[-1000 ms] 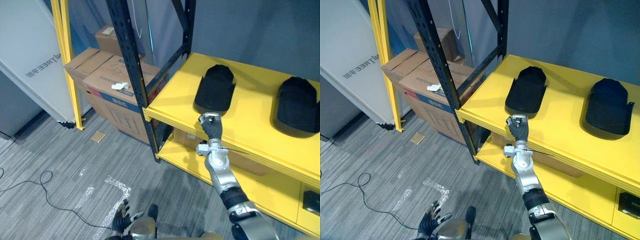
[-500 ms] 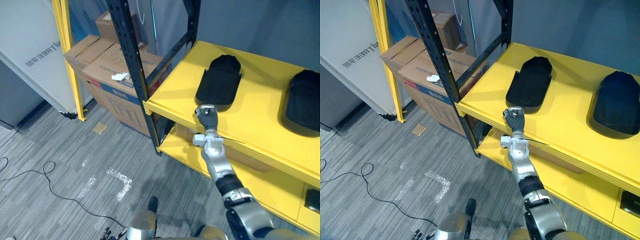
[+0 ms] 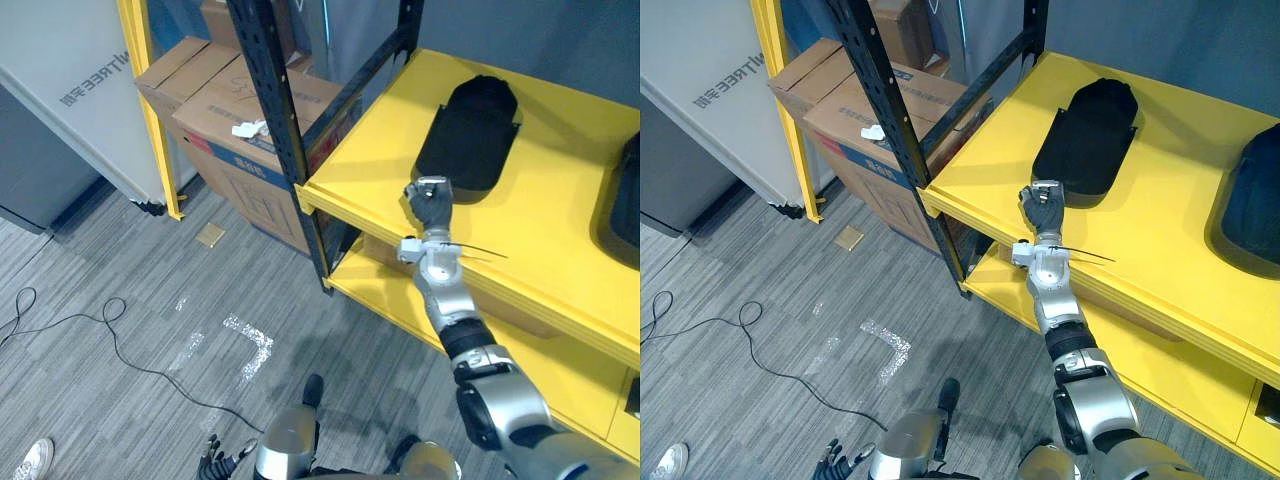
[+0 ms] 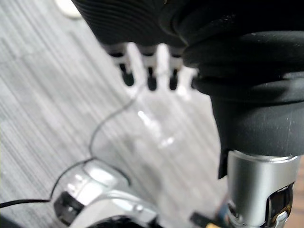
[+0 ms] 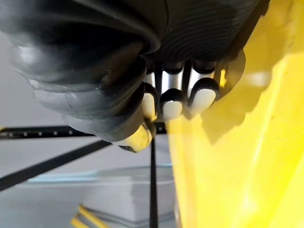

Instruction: Walk over and take plastic housings, then place them on the shelf

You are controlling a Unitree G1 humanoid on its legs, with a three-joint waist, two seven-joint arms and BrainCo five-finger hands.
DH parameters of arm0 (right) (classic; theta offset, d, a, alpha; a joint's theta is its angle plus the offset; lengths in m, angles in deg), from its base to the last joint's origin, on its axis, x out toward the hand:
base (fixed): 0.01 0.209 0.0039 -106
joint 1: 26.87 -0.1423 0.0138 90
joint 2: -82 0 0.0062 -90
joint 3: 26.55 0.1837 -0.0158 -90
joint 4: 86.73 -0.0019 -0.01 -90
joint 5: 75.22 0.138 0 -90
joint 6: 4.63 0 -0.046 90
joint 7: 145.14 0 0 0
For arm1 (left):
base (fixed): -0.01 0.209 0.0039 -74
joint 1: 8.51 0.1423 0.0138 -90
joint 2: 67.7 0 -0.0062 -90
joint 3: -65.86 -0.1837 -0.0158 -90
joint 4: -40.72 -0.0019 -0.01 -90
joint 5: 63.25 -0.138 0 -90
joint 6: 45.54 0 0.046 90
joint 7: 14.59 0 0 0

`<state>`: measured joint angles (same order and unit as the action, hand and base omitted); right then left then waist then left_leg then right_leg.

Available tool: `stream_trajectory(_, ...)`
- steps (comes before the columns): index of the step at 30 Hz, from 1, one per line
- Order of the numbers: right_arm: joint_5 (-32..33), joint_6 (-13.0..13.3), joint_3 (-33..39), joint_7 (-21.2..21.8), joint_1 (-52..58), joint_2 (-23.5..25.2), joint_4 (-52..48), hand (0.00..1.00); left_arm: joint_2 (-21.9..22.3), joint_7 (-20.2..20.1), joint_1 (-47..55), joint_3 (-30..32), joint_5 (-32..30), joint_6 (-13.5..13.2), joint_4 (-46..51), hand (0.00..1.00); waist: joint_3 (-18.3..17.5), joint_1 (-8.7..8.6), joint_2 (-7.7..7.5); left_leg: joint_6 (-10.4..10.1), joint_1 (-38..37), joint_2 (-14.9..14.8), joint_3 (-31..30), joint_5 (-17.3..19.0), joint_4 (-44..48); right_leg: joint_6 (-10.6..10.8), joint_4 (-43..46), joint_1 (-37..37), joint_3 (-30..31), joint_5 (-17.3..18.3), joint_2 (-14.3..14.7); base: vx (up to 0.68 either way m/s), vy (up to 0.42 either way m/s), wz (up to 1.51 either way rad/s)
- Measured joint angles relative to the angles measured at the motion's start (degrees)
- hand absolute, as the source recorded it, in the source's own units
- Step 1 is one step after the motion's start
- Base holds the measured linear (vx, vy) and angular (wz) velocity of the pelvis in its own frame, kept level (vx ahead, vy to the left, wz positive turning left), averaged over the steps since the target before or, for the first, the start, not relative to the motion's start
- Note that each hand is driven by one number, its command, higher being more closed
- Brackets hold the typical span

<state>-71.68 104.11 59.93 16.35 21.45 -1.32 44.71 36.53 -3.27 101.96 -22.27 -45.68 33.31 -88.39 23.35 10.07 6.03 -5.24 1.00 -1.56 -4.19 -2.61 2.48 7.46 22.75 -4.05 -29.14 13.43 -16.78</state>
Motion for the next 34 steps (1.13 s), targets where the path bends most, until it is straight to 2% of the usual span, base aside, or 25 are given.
stream_trajectory(6, -1.49, 0.28, -0.13, -3.74, -0.17, 0.19, 0.43, 1.0, 0.0, -0.19, -0.03, 0.0, -0.07, 0.01, -0.38, 0.0, 0.01, 0.24, 0.0, 0.01, 0.04, -0.02, 0.17, 0.01, -0.06, 0.0, -0.04, 0.13, 0.06, 0.0, -0.04, 0.0, 0.0, 0.0)
stream_trajectory(11, -1.52, 1.68, -0.21, -6.59, -0.04, 1.54, -0.2, 1.0, 0.0, -0.28, -0.39, 0.01, -0.92, -0.43, -2.49, 0.0, 0.01, 0.2, -0.01, 0.01, -0.29, -0.65, 1.59, 0.02, -0.85, 0.11, -0.94, 0.8, 1.35, -0.39, 0.67, 0.01, -0.008, -0.12)
stream_trajectory(13, -1.48, 3.36, -0.78, -7.65, 1.97, 3.21, -3.8, 1.0, 0.02, -0.24, -0.49, 0.31, -2.38, -0.67, -4.56, 0.0, -0.03, 0.15, -0.09, 0.0, -1.31, -1.52, 2.93, 0.01, -2.08, -0.01, -2.63, 0.66, 2.67, -1.22, 1.94, 0.05, -0.022, -0.37)
stream_trajectory(15, -1.39, 5.32, -2.08, -8.7, 8.29, 4.78, -13.97, 1.0, 0.07, -0.26, -0.88, 0.65, -2.89, -0.87, -6.15, 0.0, -0.23, -0.59, -0.54, -0.02, -2.65, -2.24, 4.55, 0.02, -3.32, 0.14, -4.88, -0.08, 3.75, -2.04, 3.05, 0.08, -0.016, -0.31)
stream_trajectory(16, -1.3, 5.65, -2.36, -8.93, 10.31, 5.23, -16.52, 1.0, 0.12, -0.26, -0.91, 0.97, -2.93, -0.88, -6.46, 0.0, -0.46, -0.77, -0.92, -0.02, -3.03, -2.43, 5.04, 0.02, -3.85, 0.14, -5.48, -0.1, 4.18, -2.27, 3.36, 0.09, -0.01, -0.3)
stream_trajectory(18, -0.9, 6.13, -3.2, -9.1, 17.86, 6.71, -24.22, 1.0, 0.17, -0.25, -0.86, 2.7, -2.99, -0.62, -7.39, 0.0, -1.88, -1.79, -2.74, -0.03, -3.46, -3.02, 7.33, 0.03, -4.52, 0.09, -7.62, 0.01, 5.6, -3.08, 4.34, 0.12, -0.009, -0.44)
stream_trajectory(19, -0.94, 6.19, -3.64, -8.99, 23.64, 6.85, -29.28, 1.0, 0.18, -0.28, -0.8, 4.08, -3.0, 0.17, -7.56, 0.0, -2.83, -2.5, -4.2, -0.41, -4.34, -3.46, 9.2, 0.3, -5.11, 0.05, -9.05, -0.11, 7.03, -3.68, 5.05, 0.14, -0.015, -0.66)
stream_trajectory(21, -4.6, 4.67, -2.91, -11.47, 33.75, 6.77, -38.11, 1.0, -0.6, -0.36, -0.9, 6.12, -3.71, 2.2, -8.68, 0.0, -4.81, -5.07, -7.3, -0.76, -5.99, -4.01, 13.42, 0.6, -5.27, -0.05, -12.07, -0.69, 10.41, -5.51, 6.23, 0.16, -0.011, -0.85)
stream_trajectory(22, -6.32, 3.92, -1.9, -12.63, 36.05, 6.78, -40.59, 1.0, -0.86, -0.29, -1.02, 6.63, -4.18, 2.71, -9.19, 0.0, -5.17, -5.88, -7.91, -0.77, -6.53, -4.06, 14.57, 0.62, -5.24, -0.17, -13.03, -1.13, 11.25, -6.06, 6.42, 0.12, 0.012, -0.86)
stream_trajectory(23, -9.18, 2.89, 1.22, -15.2, 40.55, 6.84, -44.69, 0.0, -1.24, -0.13, -1.1, 7.07, -4.2, 3.55, -9.78, 0.0, -6.27, -7.24, -8.57, -0.93, -7.68, -4.22, 16.7, 1.2, -5.18, 0.0, -14.91, -1.88, 13.04, -7.12, 6.93, 0.08, 0.018, -0.7)
stream_trajectory(25, -12.0, 2.3, 7.8, -19.54, 46.54, 6.7, -47.71, 0.0, -1.79, -0.11, -1.44, 7.14, -4.67, 3.77, -12.01, 0.0, -9.01, -8.89, -8.5, -1.26, -9.43, -4.81, 20.29, 2.56, -5.58, 0.1, -16.79, -1.93, 16.2, -8.15, 7.87, 0.1, 0.041, -0.9)
stream_trajectory(26, -13.12, 1.07, 12.1, -22.59, 49.54, 6.73, -47.5, 0.0, -2.01, -0.09, -1.91, 7.06, -4.61, 3.82, -13.26, 0.0, -10.61, -10.17, -8.35, -1.45, -10.31, -4.88, 22.24, 2.86, -6.16, 0.24, -17.73, -1.87, 17.95, -8.74, 8.16, 0.09, 0.055, -0.82)
stream_trajectory(28, -13.24, 0.15, 18.42, -26.81, 52.88, 6.64, -44.97, 0.0, -2.15, -0.09, -3.76, 6.91, -4.63, 4.21, -14.0, 0.0, -11.65, -11.6, -7.82, -1.63, -11.46, -5.1, 24.54, 3.6, -6.2, 0.3, -18.76, -1.73, 20.28, -9.69, 8.69, 0.03, 0.041, -0.72)
stream_trajectory(30, -9.22, -1.51, 22.96, -28.63, 54.91, 6.66, -37.17, 0.0, -2.21, -0.13, -5.58, 6.81, -4.9, 4.27, -14.04, 0.0, -12.8, -13.52, -7.45, -1.66, -12.16, -5.25, 27.23, 3.68, -6.69, 0.14, -19.68, -0.94, 22.87, -10.89, 9.27, -0.05, 0.019, -0.7)
stream_trajectory(31, -6.64, -1.48, 24.31, -29.03, 55.53, 6.8, -32.92, 0.0, -2.23, -0.15, -6.54, 6.61, -4.89, 4.28, -14.1, 0.0, -12.91, -14.23, -7.29, -1.68, -12.4, -5.34, 28.24, 3.69, -6.89, 0.23, -20.17, -0.86, 23.35, -11.42, 9.47, -0.07, 0.006, -0.52)
stream_trajectory(34, -0.87, -1.21, 27.59, -29.05, 57.7, 8.29, -21.37, 0.0, -2.16, -0.24, -8.91, 5.83, -3.83, 4.23, -14.28, 0.0, -13.32, -14.54, -6.48, -1.86, -13.1, -5.6, 30.03, 3.95, -6.95, -0.02, -20.5, -0.16, 25.32, -12.25, 9.99, -0.09, -0.001, -0.39)
